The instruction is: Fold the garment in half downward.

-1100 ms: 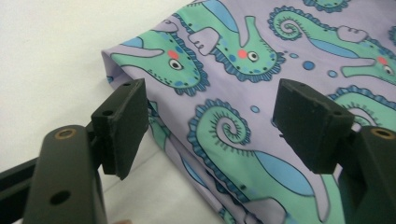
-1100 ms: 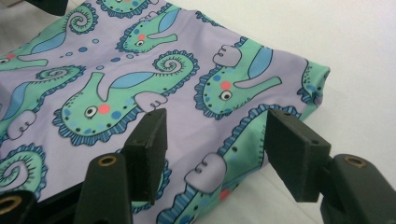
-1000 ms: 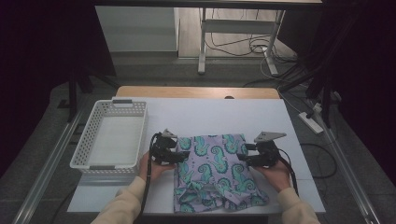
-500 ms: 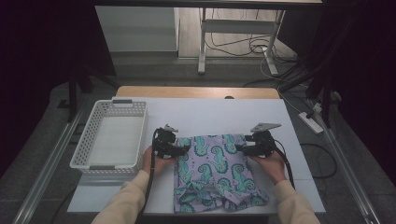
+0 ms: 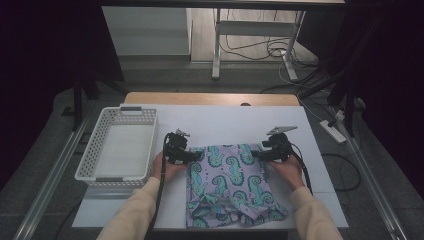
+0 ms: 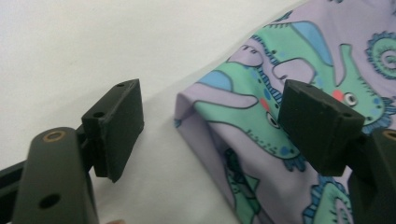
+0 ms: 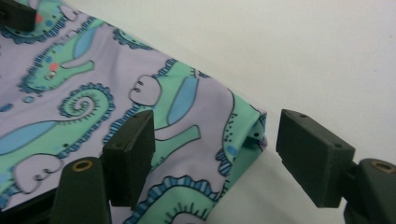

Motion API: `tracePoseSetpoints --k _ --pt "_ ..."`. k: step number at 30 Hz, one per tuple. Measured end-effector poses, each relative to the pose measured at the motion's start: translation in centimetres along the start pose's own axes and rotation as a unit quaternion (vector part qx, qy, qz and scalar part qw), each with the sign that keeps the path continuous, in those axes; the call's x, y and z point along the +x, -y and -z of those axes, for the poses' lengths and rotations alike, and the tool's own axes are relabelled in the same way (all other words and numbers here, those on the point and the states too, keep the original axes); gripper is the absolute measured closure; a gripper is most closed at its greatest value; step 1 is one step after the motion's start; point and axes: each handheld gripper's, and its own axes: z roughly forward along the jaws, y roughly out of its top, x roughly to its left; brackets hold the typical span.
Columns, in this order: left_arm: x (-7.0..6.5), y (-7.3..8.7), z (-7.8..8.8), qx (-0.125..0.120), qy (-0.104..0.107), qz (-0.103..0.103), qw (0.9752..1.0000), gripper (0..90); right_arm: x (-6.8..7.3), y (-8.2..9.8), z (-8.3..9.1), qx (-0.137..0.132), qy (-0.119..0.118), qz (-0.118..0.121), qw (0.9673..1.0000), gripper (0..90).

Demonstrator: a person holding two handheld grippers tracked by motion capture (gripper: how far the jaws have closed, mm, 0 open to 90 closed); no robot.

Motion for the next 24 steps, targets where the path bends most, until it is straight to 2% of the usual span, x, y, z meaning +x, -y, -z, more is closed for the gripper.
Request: tracePoseSetpoints --k 4,9,15,20,22,24 --pt "0.0 0.0 -0.3 -0.002 -0.01 -0.006 0.9999 21.4 -0.5 0.1 -0.7 0.009 -0.003 -0.003 0.9999 27.8" --pt "0.2 -0.1 -0.6 -0.003 -0.008 -0.011 0.9999 19.5 -0.8 -0.1 -1.6 0.021 -0.009 -0.009 0.9997 26.7" --pt "-0.2 -0.2 -0.9 0.003 -0.009 -0.022 0.9997 13.9 -0.9 -0.5 -2.4 0.03 -0.009 -0.002 0.9995 26.1" --pt "-0.2 -0.2 -0.8 0.003 -0.001 -0.027 0.9996 17.0 -1.1 -0.5 -2.6 0.034 -0.017 0.011 0.9992 26.4" --pt "-0.2 -0.2 -0.8 0.003 0.0 -0.028 0.9996 18.4 -1.2 -0.6 -2.6 0.038 -0.006 0.011 0.9992 24.9" --pt "-0.3 -0.2 -0.8 0.003 -0.001 -0.028 0.9996 18.5 -1.3 -0.5 -2.6 0.035 -0.006 0.009 0.9993 24.9"
